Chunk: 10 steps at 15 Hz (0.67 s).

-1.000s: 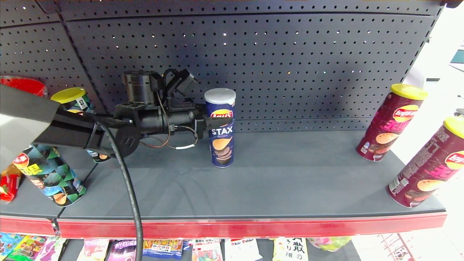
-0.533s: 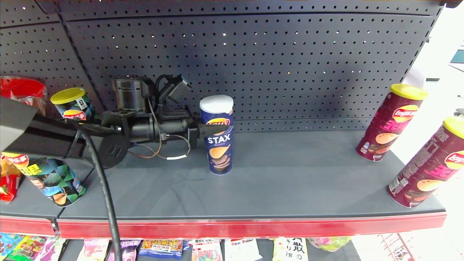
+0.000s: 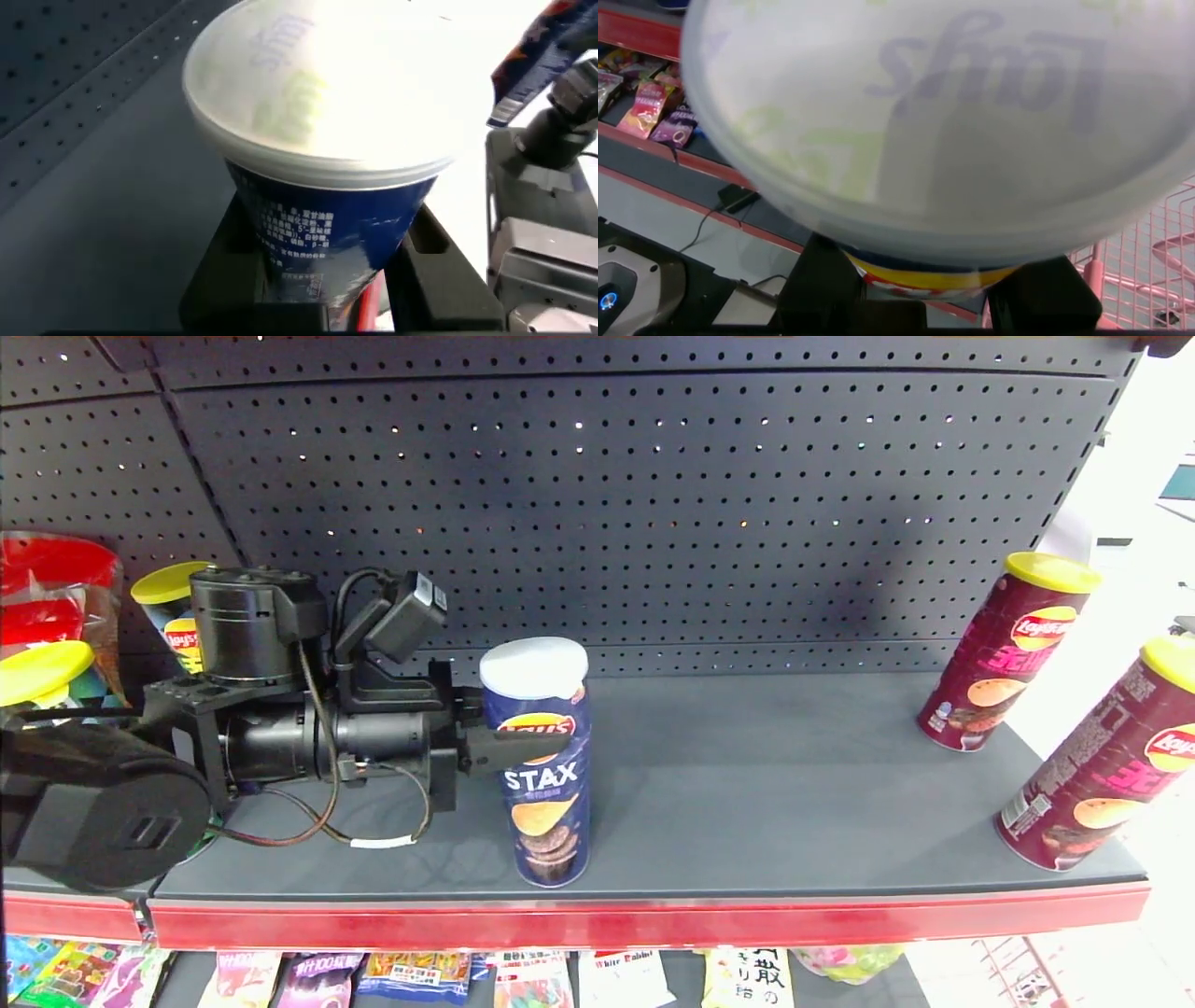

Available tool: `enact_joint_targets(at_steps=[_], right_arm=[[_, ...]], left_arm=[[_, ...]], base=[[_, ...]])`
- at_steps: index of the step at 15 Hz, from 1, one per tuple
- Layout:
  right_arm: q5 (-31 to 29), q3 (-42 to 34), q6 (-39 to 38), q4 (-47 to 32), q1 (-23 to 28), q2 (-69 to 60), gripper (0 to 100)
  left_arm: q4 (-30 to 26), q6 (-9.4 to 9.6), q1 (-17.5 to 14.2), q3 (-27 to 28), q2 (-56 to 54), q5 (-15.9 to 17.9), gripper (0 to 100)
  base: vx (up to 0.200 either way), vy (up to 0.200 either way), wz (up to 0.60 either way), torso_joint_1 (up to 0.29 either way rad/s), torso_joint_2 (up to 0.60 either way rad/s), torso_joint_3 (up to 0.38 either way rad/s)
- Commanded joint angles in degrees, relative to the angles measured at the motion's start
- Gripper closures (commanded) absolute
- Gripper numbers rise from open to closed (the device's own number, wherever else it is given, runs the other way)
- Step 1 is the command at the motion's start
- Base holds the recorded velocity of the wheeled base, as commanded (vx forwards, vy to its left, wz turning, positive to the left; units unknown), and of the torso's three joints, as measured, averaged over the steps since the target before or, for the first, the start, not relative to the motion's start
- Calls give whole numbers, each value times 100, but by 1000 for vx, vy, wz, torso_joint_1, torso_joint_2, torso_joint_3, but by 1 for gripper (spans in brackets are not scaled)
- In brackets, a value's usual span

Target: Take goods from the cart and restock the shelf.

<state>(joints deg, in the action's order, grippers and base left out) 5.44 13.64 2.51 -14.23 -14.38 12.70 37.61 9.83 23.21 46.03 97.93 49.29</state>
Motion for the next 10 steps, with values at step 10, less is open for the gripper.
enact_joint_targets(at_steps=[10], right_arm=[[-8, 7, -5, -1, -3, 13, 100]], left_arm=[[335, -25, 166, -68, 209, 20, 100]], base=[[0, 0, 0, 0, 0, 0]])
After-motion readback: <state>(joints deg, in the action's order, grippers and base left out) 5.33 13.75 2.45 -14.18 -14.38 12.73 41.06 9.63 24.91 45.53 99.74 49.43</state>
